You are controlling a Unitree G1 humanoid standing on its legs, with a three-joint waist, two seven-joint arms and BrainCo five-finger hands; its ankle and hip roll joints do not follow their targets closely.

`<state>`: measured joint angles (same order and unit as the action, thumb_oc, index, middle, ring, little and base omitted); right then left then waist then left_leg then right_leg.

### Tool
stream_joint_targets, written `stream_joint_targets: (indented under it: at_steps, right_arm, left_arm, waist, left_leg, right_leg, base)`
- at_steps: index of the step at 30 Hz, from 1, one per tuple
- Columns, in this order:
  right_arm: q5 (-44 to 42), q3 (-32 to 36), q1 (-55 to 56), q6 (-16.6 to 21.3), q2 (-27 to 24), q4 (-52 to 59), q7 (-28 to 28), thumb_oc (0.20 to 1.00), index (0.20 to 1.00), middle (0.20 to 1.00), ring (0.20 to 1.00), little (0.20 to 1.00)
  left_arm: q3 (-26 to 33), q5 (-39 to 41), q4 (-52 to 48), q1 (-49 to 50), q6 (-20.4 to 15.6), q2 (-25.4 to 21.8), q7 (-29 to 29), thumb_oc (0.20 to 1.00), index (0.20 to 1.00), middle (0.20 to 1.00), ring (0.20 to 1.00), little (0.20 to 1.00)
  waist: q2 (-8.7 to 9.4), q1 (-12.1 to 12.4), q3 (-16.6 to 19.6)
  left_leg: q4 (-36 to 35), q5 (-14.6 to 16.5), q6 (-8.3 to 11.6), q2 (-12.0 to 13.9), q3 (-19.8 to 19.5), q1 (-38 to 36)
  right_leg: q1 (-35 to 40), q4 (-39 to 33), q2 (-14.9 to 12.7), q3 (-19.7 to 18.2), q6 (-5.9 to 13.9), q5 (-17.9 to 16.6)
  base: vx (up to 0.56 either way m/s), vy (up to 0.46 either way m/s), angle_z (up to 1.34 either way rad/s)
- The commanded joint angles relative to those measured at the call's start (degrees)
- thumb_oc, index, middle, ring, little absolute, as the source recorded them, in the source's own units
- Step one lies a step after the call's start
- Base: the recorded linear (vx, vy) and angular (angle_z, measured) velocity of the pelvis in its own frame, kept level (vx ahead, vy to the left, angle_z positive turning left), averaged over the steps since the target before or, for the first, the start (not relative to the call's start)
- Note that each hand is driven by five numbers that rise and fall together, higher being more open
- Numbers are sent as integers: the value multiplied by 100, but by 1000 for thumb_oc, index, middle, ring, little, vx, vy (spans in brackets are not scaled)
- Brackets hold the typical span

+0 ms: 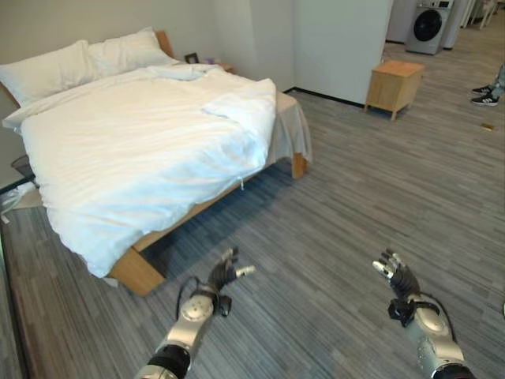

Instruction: Making the bed.

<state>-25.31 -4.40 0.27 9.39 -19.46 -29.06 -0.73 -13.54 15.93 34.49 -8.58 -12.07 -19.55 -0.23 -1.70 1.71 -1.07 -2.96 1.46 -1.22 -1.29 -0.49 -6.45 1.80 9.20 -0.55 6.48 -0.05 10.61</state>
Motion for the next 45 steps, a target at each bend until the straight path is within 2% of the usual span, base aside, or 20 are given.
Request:
stream_joint_targets:
  at_steps: [1,14,16,18,19,21,22,24,25,26,27,30,33,34,35,36,38,39,41,45]
  right_arm:
    - [295,-129,96,176,121,152,-45,1000,1000,1000,1000,1000]
    - [876,-545,-46,84,12,562,-149,1000,1000,1000,1000,1000]
    - [980,-647,-340,104,-51,644,-101,1000,1000,1000,1000,1000]
    - [1095,-727,-404,76,-31,699,-110,1000,1000,1000,1000,1000]
    - [995,-740,-397,57,78,682,-127,1000,1000,1000,1000,1000]
    - [872,-701,-358,64,118,698,-130,1000,1000,1000,1000,1000]
    - [798,-643,-303,28,188,711,-165,1000,1000,1000,1000,1000]
    - [792,-634,-297,18,193,689,-177,1000,1000,1000,1000,1000]
    - [785,-601,-287,-6,171,671,-198,1000,1000,1000,1000,1000]
    - [779,-585,-287,-3,107,617,-176,1000,1000,1000,1000,1000]
    - [772,-585,-282,6,85,615,-154,1000,1000,1000,1000,1000]
    - [707,-504,-207,-29,24,726,-198,1000,1000,1000,1000,1000]
    - [709,-531,-332,-21,-52,636,-211,1000,1000,1000,1000,1000]
    - [746,-591,-375,-14,-87,559,-228,1000,1000,1000,1000,1000]
    - [666,-602,-486,-52,-202,501,-237,1000,1000,1000,1000,1000]
    - [492,-591,-488,-83,-209,525,-216,1000,1000,1000,1000,1000]
    - [363,-555,-432,-67,-282,491,-169,1000,1000,1000,1000,1000]
    - [362,-546,-429,-66,-282,490,-170,1000,1000,1000,1000,1000]
    - [516,-492,-555,-176,-446,451,-60,1000,1000,1000,1000,1000]
    - [482,-393,-607,-40,-410,547,-9,1000,1000,1000,1000,1000]
  left_arm:
    - [218,274,441,-116,-195,31,95,1000,1000,1000,1000,1000]
    - [717,431,615,27,-158,133,415,1000,1000,1000,1000,1000]
    - [846,509,376,-60,-183,59,577,1000,1000,1000,1000,1000]
    - [922,516,250,-78,-155,43,632,1000,1000,1000,1000,1000]
    - [963,512,99,-132,-145,3,706,1000,1000,1000,1000,1000]
    - [945,509,18,-148,-116,-32,709,1000,1000,1000,1000,1000]
    - [926,387,-63,-196,-93,-105,731,1000,1000,1000,1000,1000]
    - [865,341,-75,-273,-95,-128,734,1000,1000,1000,1000,1000]
    - [833,331,-101,-330,-107,-139,729,1000,1000,1000,1000,1000]
    - [802,355,-142,-380,-139,-161,715,1000,1000,1000,1000,1000]
    - [770,340,-123,-421,-140,-147,700,1000,1000,1000,1000,1000]
    - [667,320,-220,-435,-128,-60,649,1000,1000,1000,1000,1000]
    - [672,356,-297,-380,-128,65,638,1000,1000,1000,1000,1000]
    - [697,422,-317,-324,-126,117,645,1000,1000,1000,1000,1000]
    - [789,621,-364,-208,-81,182,595,1000,1000,1000,1000,1000]
    - [798,712,-441,-195,-51,189,559,1000,1000,1000,1000,1000]
    - [754,808,-492,-168,-35,188,509,1000,1000,1000,1000,1000]
    - [746,809,-495,-170,-32,188,510,1000,1000,1000,1000,1000]
    - [621,882,-620,-206,31,229,389,1000,1000,1000,1000,1000]
    - [570,787,-529,-108,-24,300,346,1000,1000,1000,1000,1000]
  waist:
    - [299,10,7]
    - [335,82,-164]
    - [276,120,-403]
    - [298,142,-504]
    - [213,76,-657]
    - [214,27,-731]
    - [250,-60,-737]
    - [249,-149,-748]
    - [258,-230,-740]
    - [302,-368,-741]
    - [299,-458,-736]
    - [319,-549,-680]
    - [235,-568,-590]
    - [192,-583,-554]
    - [292,-539,-555]
    - [394,-481,-620]
    - [676,-209,-806]
    - [637,-198,-828]
    - [648,185,-1015]
    - [549,519,-943]
  left_leg:
    - [-204,-63,232,-18,-244,-81]
    - [-204,-5,134,-58,-145,-8]
    - [-204,42,-10,-52,-83,5]
    - [-185,100,-128,-101,-59,-59]
    - [-182,168,-194,-21,-110,-265]
    - [-173,209,-174,24,-168,-343]
    - [-204,337,-104,65,-198,-544]
    - [-204,431,-19,121,-253,-673]
    - [-204,537,78,180,-308,-787]
    - [-204,718,250,319,-374,-973]
    - [-204,724,322,444,-435,-1090]
    - [-3,636,495,719,-529,-1332]
    - [741,329,633,918,-515,-1187]
    - [1177,-136,689,1005,-496,-1103]
    - [2987,-1035,684,1134,-298,-550]
    - [3670,-1264,646,1268,-33,-110]
    - [4564,-1240,575,1164,278,617]
    - [4642,-1190,579,1207,263,631]
    - [4722,-974,666,1134,675,1560]
    - [2687,-1087,645,947,1289,2094]
  right_leg:
    - [579,-1318,-525,71,756,-1146]
    - [289,-1012,-610,-100,840,-1105]
    - [-347,149,-694,-204,973,-994]
    - [-809,1375,-772,-284,1105,-1351]
    - [-1237,2467,-820,-236,1091,-1647]
    - [-1475,2769,-798,-283,1080,-1575]
    - [-1652,2253,-1015,-117,1065,-1585]
    - [-1669,1734,-1061,-22,1043,-1540]
    - [-1668,1098,-1103,55,1048,-1524]
    - [-1595,-271,-1049,97,1141,-1724]
    - [-1644,-786,-928,-77,1200,-1912]
    - [-1687,-899,-858,-134,1363,-2345]
    - [-1552,-780,-786,100,1227,-2171]
    - [-1465,-647,-655,131,1089,-2051]
    - [-1068,-610,-543,280,734,-1789]
    - [-795,-678,-472,336,523,-1626]
    - [-318,-887,-466,403,336,-1383]
    - [-301,-884,-426,409,334,-1377]
    - [377,-1176,-288,397,323,-1187]
    - [928,-1399,-126,323,387,-883]
  base:
    - [0,0,0]
    - [23,35,-4]
    - [-45,150,-33]
    - [64,146,-46]
    - [179,125,-10]
    - [223,16,2]
    - [352,-99,9]
    - [320,-109,11]
    - [431,-226,6]
    - [583,-321,14]
    - [584,-346,23]
    - [426,-288,41]
    - [326,-232,45]
    - [479,-425,-20]
    - [641,-641,-27]
    - [593,-693,-19]
    - [330,-456,-19]
    - [459,-401,-43]
    - [521,-284,-5]
    - [509,-67,-10]
